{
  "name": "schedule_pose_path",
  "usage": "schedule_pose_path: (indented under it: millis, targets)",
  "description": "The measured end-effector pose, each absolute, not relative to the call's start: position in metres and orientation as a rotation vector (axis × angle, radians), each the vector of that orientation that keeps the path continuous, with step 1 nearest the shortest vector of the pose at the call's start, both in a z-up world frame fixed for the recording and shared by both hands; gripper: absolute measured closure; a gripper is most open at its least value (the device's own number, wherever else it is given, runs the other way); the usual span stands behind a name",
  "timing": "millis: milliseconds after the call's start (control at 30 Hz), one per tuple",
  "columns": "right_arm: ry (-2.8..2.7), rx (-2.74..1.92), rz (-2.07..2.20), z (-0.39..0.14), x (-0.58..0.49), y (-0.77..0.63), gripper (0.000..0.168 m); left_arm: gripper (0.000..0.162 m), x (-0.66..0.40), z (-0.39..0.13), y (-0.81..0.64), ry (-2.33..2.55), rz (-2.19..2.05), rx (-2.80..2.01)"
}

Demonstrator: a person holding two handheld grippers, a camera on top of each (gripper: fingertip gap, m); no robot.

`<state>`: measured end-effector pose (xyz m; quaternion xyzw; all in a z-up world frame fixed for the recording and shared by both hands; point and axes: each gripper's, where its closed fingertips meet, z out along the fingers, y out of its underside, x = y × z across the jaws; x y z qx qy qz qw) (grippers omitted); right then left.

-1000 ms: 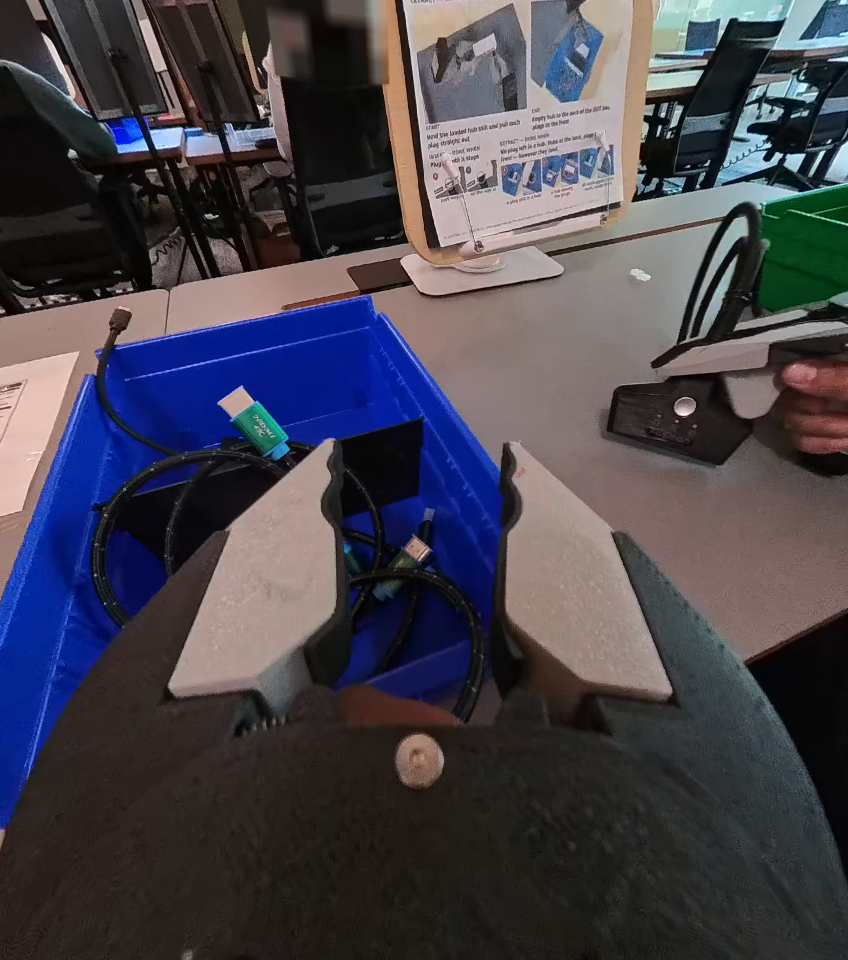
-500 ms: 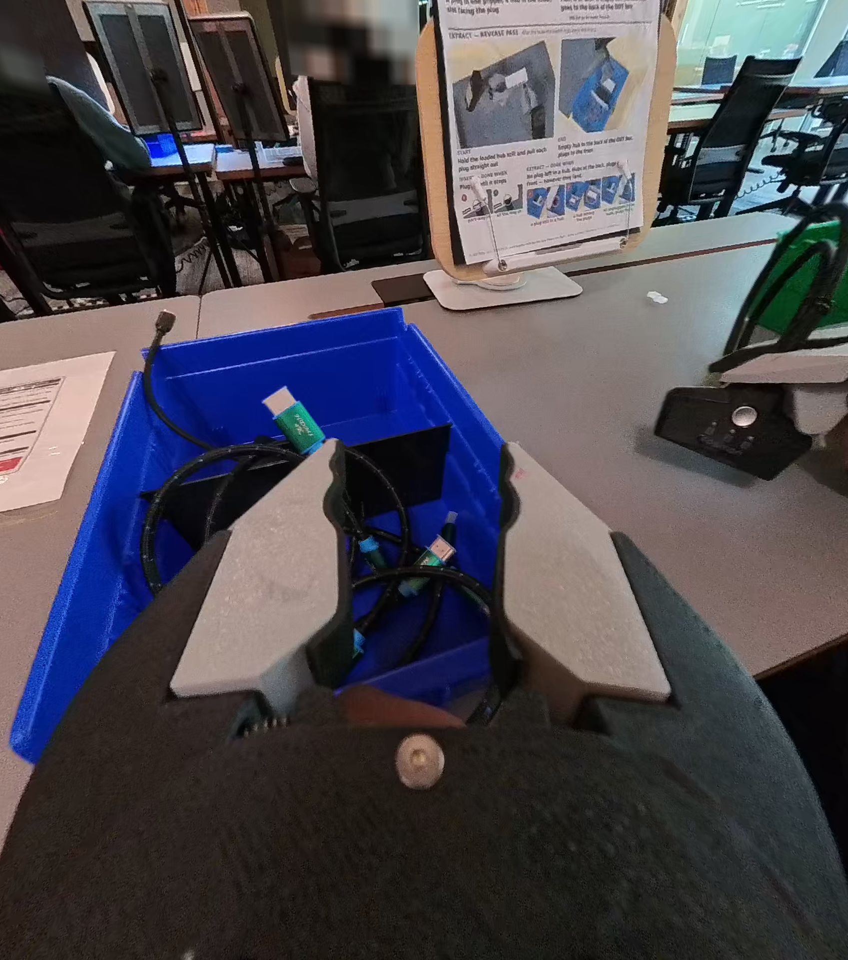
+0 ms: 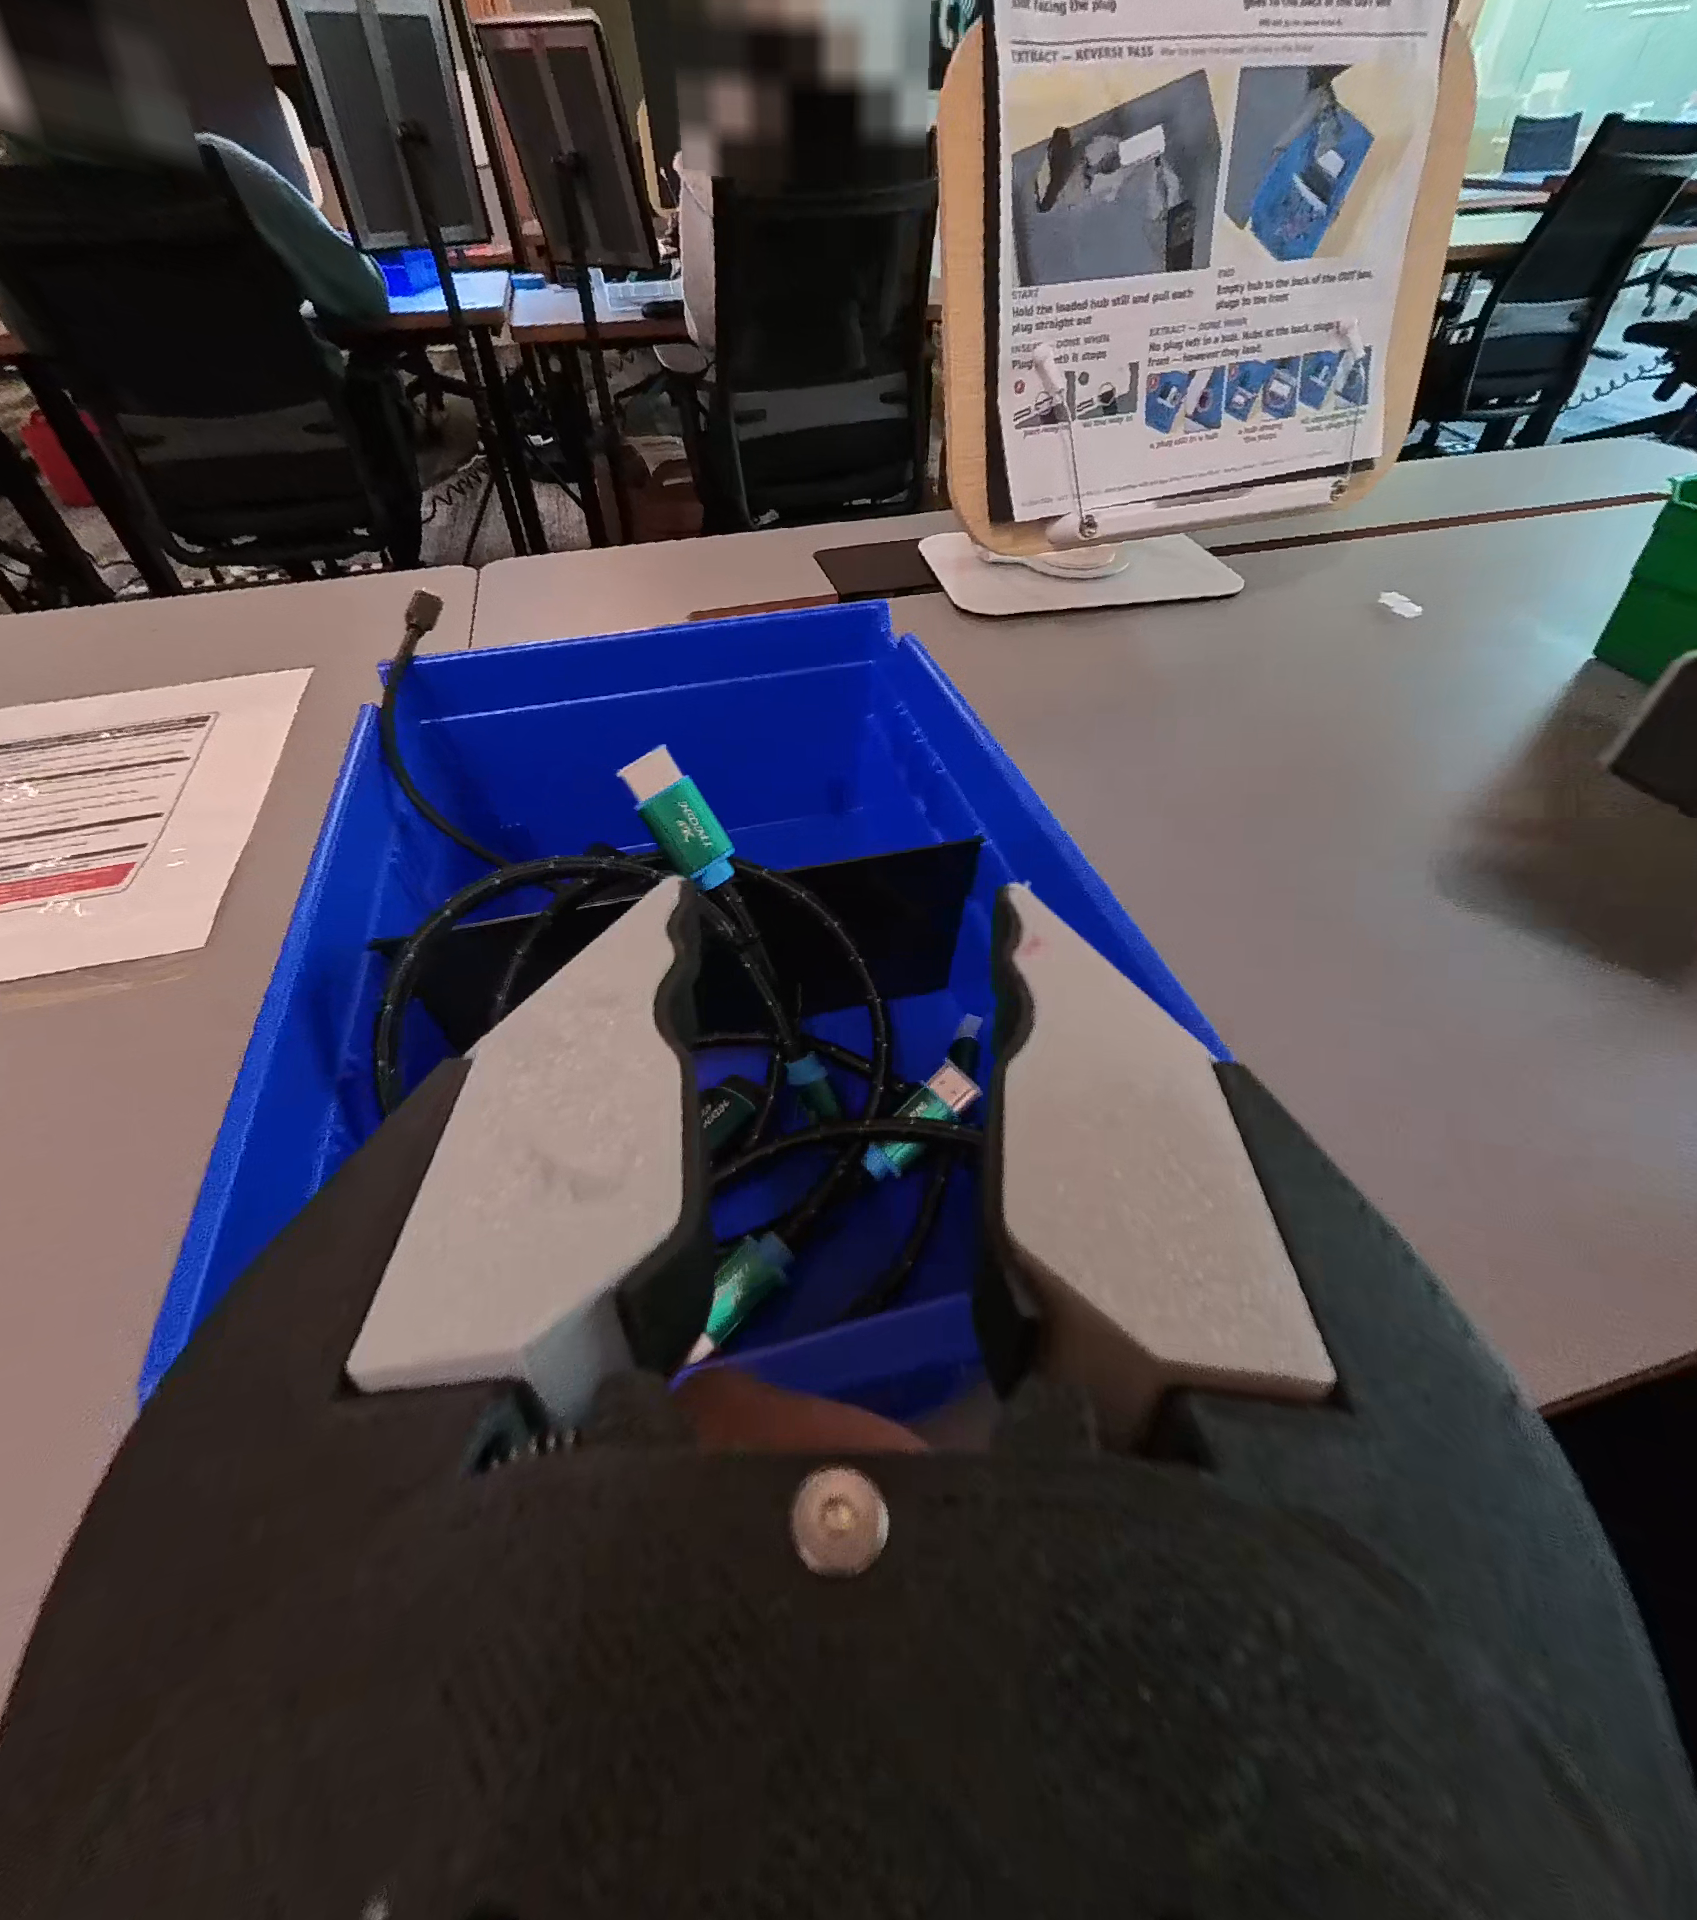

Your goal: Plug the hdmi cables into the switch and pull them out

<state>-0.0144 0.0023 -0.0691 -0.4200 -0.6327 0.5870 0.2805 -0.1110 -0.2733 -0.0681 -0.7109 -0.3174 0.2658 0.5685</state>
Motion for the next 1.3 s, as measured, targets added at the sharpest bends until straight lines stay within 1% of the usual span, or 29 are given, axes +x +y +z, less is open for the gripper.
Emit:
schedule_pose_path:
  millis: [167, 700, 1100, 1300]
  targets:
    - [-1.672, -1.126, 1.588, -0.063, -0.011, 0.008, 0.146, 0.107, -0.113, -0.066, -0.283, -0.760, 0.647, -1.664]
    - [-1.676, -1.144, 1.562, -0.067, -0.011, 0.018, 0.146, 0.108, -0.116, -0.064, -0.293, -0.772, 0.628, -1.637]
    - [-1.630, -1.114, 1.511, -0.047, 0.005, 0.034, 0.145, 0.108, -0.105, -0.069, -0.274, -0.697, 0.607, -1.700]
    - [-1.630, -1.126, 1.505, -0.050, 0.006, 0.041, 0.146, 0.108, -0.103, -0.074, -0.264, -0.677, 0.612, -1.731]
